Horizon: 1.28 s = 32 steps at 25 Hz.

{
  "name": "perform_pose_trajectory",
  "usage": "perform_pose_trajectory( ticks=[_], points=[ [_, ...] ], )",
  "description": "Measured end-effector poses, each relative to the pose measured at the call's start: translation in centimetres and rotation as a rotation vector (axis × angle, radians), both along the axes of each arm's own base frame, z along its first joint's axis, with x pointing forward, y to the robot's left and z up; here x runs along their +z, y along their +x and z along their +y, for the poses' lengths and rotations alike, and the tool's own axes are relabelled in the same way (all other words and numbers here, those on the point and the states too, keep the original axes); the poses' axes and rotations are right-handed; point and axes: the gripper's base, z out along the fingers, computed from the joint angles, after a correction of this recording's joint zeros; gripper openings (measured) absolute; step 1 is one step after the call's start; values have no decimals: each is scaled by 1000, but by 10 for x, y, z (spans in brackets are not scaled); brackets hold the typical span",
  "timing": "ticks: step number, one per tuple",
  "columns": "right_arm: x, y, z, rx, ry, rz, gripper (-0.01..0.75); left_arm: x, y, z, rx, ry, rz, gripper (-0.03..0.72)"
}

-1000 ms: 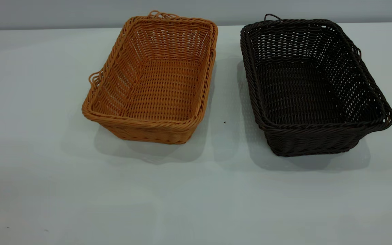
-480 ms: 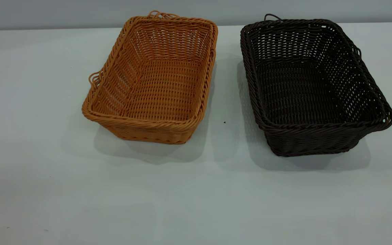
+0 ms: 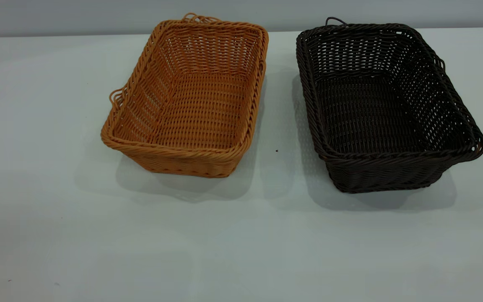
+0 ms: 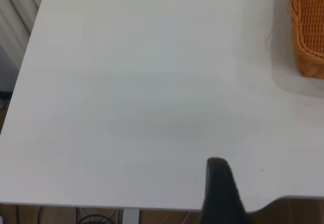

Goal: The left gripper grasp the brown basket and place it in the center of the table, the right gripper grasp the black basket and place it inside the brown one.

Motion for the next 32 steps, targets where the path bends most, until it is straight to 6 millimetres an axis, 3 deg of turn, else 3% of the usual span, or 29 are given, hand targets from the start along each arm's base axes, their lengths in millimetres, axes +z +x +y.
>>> perform_pose_trajectory(
  ticks=[13, 18, 21, 26, 32],
  points=[
    [0, 0, 0, 0, 0, 1, 529, 0, 0, 0, 0, 0, 0, 441],
    [0, 20, 10, 73, 32, 139, 561, 4, 4, 0, -1, -2, 27, 441],
    [0, 43, 19, 136, 75, 245, 599, 16, 23, 1, -7, 3, 104, 441],
    [-3, 90, 35, 227, 151, 350, 609, 36, 75, 2, -55, 43, 206, 473],
    [-31, 149, 55, 319, 273, 549, 607, 36, 142, -2, -136, 22, 230, 550]
  ],
)
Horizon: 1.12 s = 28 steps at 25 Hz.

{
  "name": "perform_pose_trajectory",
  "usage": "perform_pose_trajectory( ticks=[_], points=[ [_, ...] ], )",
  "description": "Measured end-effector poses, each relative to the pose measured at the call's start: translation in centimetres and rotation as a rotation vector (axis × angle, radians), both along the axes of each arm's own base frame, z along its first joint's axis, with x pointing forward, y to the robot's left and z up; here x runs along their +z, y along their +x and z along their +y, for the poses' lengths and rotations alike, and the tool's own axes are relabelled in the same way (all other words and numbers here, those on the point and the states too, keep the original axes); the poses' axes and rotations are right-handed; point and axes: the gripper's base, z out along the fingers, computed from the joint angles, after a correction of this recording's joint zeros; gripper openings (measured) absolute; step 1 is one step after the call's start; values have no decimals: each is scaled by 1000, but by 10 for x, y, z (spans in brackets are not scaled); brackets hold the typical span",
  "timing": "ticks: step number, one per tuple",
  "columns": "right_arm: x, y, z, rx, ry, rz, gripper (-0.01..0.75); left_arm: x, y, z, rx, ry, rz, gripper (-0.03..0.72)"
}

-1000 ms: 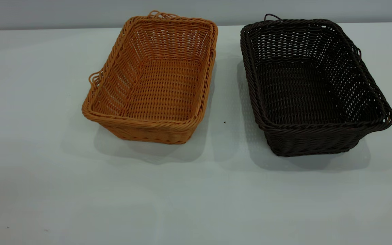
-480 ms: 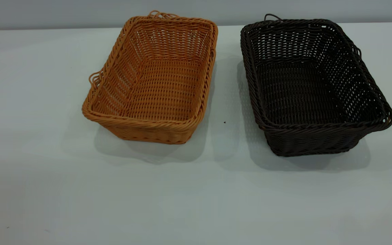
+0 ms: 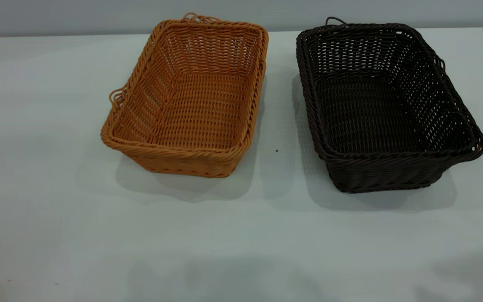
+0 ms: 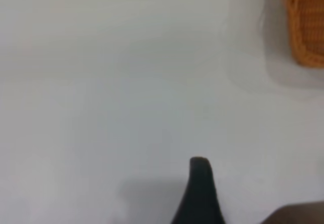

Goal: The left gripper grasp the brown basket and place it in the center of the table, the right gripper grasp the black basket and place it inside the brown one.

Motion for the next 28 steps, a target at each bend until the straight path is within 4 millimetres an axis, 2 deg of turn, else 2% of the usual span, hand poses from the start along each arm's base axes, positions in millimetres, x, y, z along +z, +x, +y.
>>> perform_pose_trajectory(
  ticks=[4, 10, 14, 19, 23, 28],
  points=[
    [-27, 39, 17, 37, 50, 139, 600, -5, 33, -4, -46, -34, -22, 554],
    [-67, 79, 65, 41, 119, 352, 594, -16, 63, -6, -85, -46, 13, 554],
    [-98, 97, 78, -161, 217, 510, 594, -21, 72, -5, -99, -37, 37, 554],
    [-136, 111, 86, -514, 385, 686, 594, -15, 78, -5, -128, -11, 13, 554],
    [-157, 125, 86, -775, 490, 714, 594, -11, 79, -5, -129, -9, 0, 554],
    [-174, 129, 81, -918, 487, 713, 594, -11, 79, -5, -129, -10, 0, 554]
  ],
)
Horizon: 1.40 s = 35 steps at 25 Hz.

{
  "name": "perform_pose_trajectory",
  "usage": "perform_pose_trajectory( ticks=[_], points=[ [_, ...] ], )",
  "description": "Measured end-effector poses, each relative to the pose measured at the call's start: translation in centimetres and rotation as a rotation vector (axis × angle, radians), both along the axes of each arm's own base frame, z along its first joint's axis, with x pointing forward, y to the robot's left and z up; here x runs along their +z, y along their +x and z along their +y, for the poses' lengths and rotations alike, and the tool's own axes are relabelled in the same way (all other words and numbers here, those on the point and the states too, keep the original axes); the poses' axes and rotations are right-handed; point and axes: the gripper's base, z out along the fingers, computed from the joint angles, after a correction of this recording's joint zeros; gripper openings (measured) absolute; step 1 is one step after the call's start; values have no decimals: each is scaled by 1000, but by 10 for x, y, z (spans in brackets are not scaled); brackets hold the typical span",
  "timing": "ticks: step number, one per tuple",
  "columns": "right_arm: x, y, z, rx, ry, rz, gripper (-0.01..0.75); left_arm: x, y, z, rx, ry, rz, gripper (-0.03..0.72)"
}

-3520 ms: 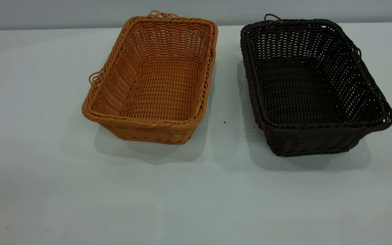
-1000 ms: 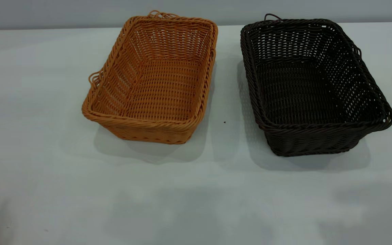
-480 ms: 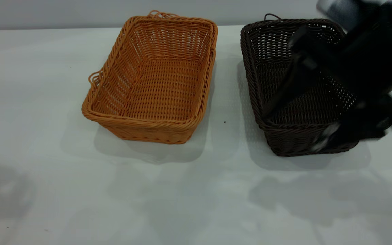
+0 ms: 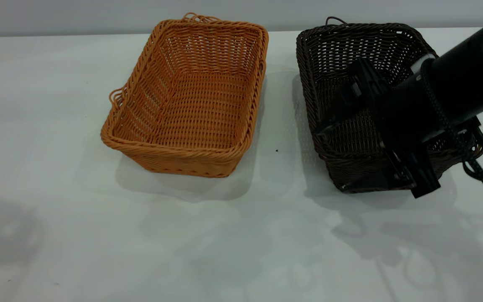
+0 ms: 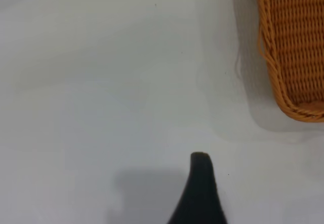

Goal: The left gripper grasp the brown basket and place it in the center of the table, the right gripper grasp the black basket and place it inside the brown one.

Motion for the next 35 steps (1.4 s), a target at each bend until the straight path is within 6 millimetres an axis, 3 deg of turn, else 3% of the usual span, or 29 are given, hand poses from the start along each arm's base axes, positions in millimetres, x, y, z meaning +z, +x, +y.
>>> perform_pose_trajectory(
  ticks=[8, 15, 19, 25, 28, 35],
  points=[
    [-10, 4, -15, -205, -158, 53, 594, -5, 5, 0, 14, -17, 29, 554],
    [-20, 5, -27, -331, -295, 74, 594, -21, 53, 0, 29, -50, 136, 554],
    [-20, 5, -31, -370, -328, 75, 594, -54, 91, -9, 6, -58, 228, 554],
    [-20, 5, -29, -363, -312, 78, 579, -112, 154, -47, -89, -34, 309, 568],
    [-20, 5, -29, -363, -312, 78, 557, -131, 184, -63, -122, -28, 316, 578],
    [-20, 5, -30, -362, -315, 77, 526, -168, 224, -94, -150, -63, 331, 581]
  ],
)
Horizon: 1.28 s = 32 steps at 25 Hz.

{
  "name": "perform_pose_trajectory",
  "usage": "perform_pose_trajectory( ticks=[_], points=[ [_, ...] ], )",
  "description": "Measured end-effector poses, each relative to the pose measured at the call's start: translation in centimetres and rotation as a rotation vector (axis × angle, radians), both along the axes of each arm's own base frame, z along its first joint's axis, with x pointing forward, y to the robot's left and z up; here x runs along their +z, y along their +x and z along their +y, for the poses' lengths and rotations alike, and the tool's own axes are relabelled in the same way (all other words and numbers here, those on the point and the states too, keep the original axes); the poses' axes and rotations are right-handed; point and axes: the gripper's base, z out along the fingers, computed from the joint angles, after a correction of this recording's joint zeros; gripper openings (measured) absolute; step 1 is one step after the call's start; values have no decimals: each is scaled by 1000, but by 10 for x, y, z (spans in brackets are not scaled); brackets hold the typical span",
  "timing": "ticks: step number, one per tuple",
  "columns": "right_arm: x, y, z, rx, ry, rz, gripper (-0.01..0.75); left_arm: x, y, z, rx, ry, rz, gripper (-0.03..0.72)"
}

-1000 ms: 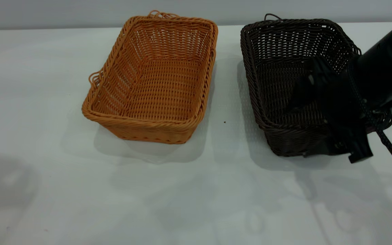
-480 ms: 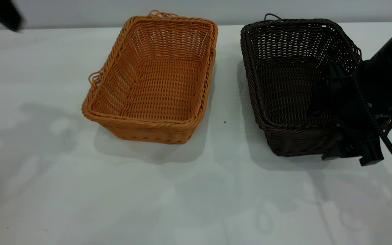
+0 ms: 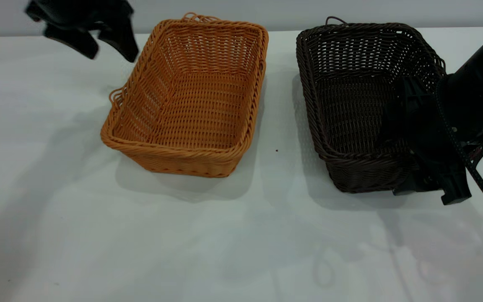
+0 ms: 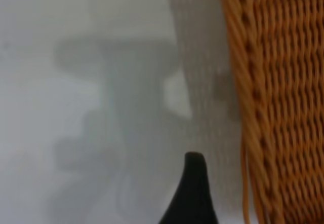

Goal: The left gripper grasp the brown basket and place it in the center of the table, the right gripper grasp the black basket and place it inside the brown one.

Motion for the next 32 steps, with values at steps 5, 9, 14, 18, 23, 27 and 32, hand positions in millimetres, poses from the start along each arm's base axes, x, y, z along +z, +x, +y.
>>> perform_pose_trajectory(
  ticks=[5, 9, 14, 18, 23, 27, 32],
  points=[
    [-4, -1, -2, 3, -26, 8, 524, -29, 11, -8, 16, -8, 3, 581],
    [-10, -3, -3, 8, -38, 28, 524, -54, 13, -17, 14, -13, 26, 581],
    [-11, -2, -4, 6, -46, 28, 477, -65, 13, -22, 5, -9, 19, 511],
    [-11, -2, -5, 4, -55, 27, 328, -64, 15, -22, 6, -10, 9, 335],
    [-11, -2, -6, -16, -65, 27, 107, -64, 15, -23, 13, -16, 10, 125],
    [-4, 0, -6, -18, -69, 5, 78, -64, 14, -22, -6, 2, 19, 86],
    [21, 10, -20, -2, -81, -84, 78, -61, 14, -17, -88, 88, -8, 85]
  ],
)
